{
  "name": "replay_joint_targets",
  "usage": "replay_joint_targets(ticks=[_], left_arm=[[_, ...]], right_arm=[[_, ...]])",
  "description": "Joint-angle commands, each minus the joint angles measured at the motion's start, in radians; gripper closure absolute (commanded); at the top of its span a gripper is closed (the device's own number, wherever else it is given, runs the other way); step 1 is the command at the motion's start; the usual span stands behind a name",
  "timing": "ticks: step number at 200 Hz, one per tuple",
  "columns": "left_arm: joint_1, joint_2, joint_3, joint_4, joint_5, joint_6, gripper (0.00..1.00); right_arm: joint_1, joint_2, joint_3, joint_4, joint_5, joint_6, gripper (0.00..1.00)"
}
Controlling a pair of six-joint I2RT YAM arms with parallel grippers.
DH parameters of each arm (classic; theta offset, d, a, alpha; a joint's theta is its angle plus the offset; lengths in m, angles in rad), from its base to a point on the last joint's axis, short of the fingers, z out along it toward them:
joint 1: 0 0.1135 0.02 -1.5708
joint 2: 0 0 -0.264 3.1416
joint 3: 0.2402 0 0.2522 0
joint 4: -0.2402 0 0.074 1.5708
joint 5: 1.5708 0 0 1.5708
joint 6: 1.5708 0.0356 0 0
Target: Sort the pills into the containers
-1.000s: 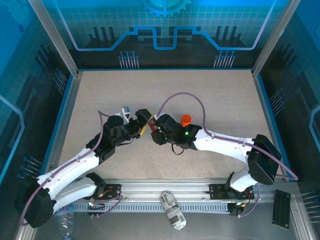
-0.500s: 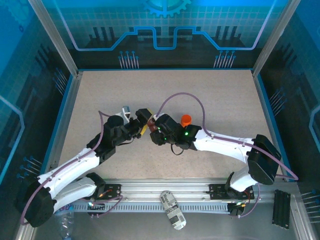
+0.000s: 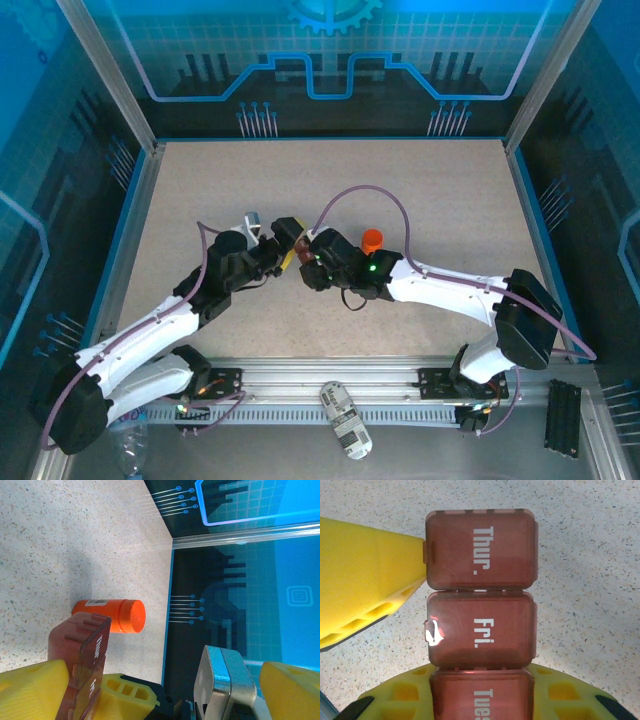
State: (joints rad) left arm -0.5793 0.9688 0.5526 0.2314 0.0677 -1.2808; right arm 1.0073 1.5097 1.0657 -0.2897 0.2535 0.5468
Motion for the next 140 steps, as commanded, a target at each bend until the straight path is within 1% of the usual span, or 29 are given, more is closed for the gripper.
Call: replay_joint_targets(ticks=[1, 31, 89, 114, 140], left_arm=[[-0.008, 0.017, 0.017, 0.041, 0.005, 0.017, 0.01], [-0.012, 0.039, 0.058, 0.064, 0.032, 0.009, 0.01], [-0.028, 0.026, 0.123, 0.058, 0.022, 0.045, 0.01], [-0.028, 0.013, 0.112, 0.027, -0.01, 0.054, 0.01], [-0.025, -0.037, 0.073, -0.048, -0.105, 0.059, 0.01]], right_arm=[[0.025, 0.015, 0.0, 0.037, -0.014, 0.004, 0.72], [0.026, 0.044, 0.0, 0.037, -0.009, 0.001, 0.72], [0.022, 0.06, 0.004, 0.036, -0.001, -0.005, 0.73], [0.02, 0.048, -0.006, 0.038, 0.006, -0.005, 0.73], [0.015, 0.022, -0.04, 0.05, 0.008, -0.017, 0.72]])
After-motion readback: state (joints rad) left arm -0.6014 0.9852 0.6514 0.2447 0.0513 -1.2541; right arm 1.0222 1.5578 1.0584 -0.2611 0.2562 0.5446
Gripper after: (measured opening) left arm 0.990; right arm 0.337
